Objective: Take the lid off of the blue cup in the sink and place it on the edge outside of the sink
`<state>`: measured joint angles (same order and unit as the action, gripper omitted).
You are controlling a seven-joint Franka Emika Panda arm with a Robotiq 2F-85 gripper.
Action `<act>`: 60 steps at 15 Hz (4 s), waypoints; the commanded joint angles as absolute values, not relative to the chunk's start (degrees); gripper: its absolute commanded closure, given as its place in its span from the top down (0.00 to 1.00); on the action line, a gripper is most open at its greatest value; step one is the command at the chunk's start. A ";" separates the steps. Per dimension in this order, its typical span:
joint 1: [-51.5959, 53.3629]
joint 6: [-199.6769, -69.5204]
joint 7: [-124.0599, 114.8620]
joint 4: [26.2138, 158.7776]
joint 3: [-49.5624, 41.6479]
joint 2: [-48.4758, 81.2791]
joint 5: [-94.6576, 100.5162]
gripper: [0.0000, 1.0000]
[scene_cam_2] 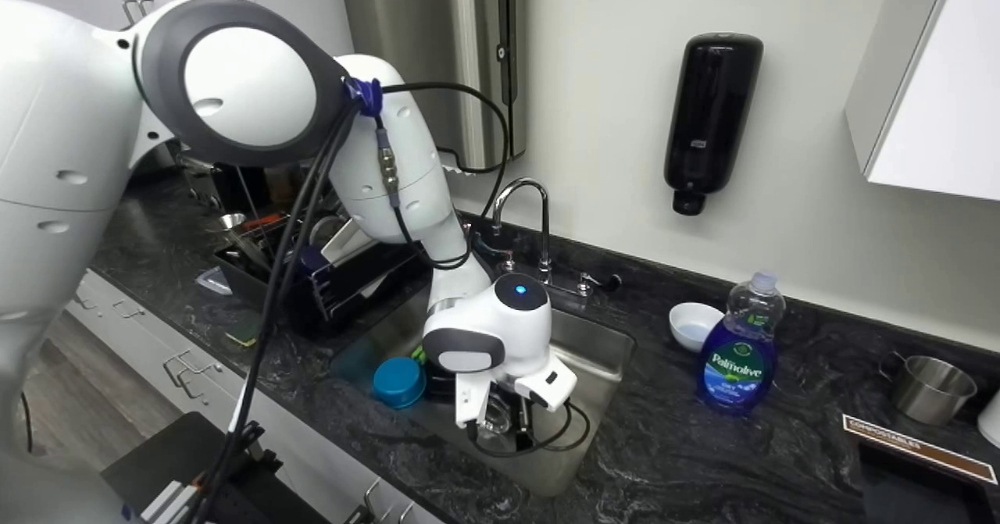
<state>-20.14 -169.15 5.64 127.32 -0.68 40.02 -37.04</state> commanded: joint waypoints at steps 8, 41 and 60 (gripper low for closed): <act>-26.24 -155.71 6.10 132.45 6.48 34.18 -49.72 1.00; -23.40 -171.57 4.36 130.66 12.02 38.33 -78.48 1.00; -22.47 -172.87 2.94 128.29 10.87 41.23 -78.20 1.00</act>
